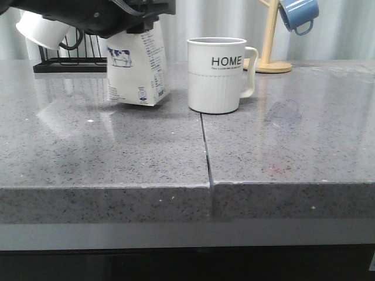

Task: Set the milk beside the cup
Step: 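Carry the milk carton toward the mug and lower it beside it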

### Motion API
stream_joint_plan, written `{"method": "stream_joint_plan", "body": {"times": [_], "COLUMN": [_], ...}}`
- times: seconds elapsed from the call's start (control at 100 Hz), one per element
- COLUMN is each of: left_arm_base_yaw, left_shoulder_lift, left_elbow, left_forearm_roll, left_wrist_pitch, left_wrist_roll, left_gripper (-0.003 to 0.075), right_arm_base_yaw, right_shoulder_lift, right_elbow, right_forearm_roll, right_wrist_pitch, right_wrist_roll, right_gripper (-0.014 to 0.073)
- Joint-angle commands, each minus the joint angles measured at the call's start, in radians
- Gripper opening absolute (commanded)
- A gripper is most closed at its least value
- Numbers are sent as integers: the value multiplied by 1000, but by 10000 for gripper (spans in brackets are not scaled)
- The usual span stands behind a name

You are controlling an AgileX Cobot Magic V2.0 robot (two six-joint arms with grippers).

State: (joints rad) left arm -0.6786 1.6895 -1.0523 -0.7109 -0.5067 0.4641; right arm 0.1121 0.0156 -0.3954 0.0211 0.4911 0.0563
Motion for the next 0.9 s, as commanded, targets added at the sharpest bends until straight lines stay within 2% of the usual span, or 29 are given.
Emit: {"method": "stream_joint_plan", "body": {"times": [0.0,0.26,0.33,0.4,0.52,0.57,0.64,0.7,0.89], "left_arm_base_yaw": [-11,-23,-23,-23,-23,-23,-23,-23,-27], "left_shoulder_lift": [-54,-52,-50,-48,-46,-46,-48,-49,-64], "left_elbow": [-70,-70,-70,-70,-70,-70,-70,-70,-70], "left_forearm_roll": [63,69,69,69,69,69,55,51,51], "left_wrist_pitch": [-182,-182,-169,-151,-147,-147,-139,-118,-79], "left_wrist_roll": [-2,-2,-2,-2,-2,-2,-2,-2,-2], "left_gripper": [39,45,82,184,482,585,671,685,650], "right_arm_base_yaw": [-5,-5,-5,-5,-5,-5,-5,-5,-5], "right_shoulder_lift": [14,14,14,14,14,14,14,14,14], "right_elbow": [-23,-23,-23,-23,-23,-23,-23,-23,-23], "right_forearm_roll": [-9,-9,-9,-9,-9,-9,-9,-9,-9], "right_wrist_pitch": [-75,-75,-75,-75,-75,-75,-75,-75,-75], "right_wrist_roll": [-3,-3,-3,-3,-3,-3,-3,-3,-3], "right_gripper": [-67,-67,-67,-67,-67,-67,-67,-67,-67]}}
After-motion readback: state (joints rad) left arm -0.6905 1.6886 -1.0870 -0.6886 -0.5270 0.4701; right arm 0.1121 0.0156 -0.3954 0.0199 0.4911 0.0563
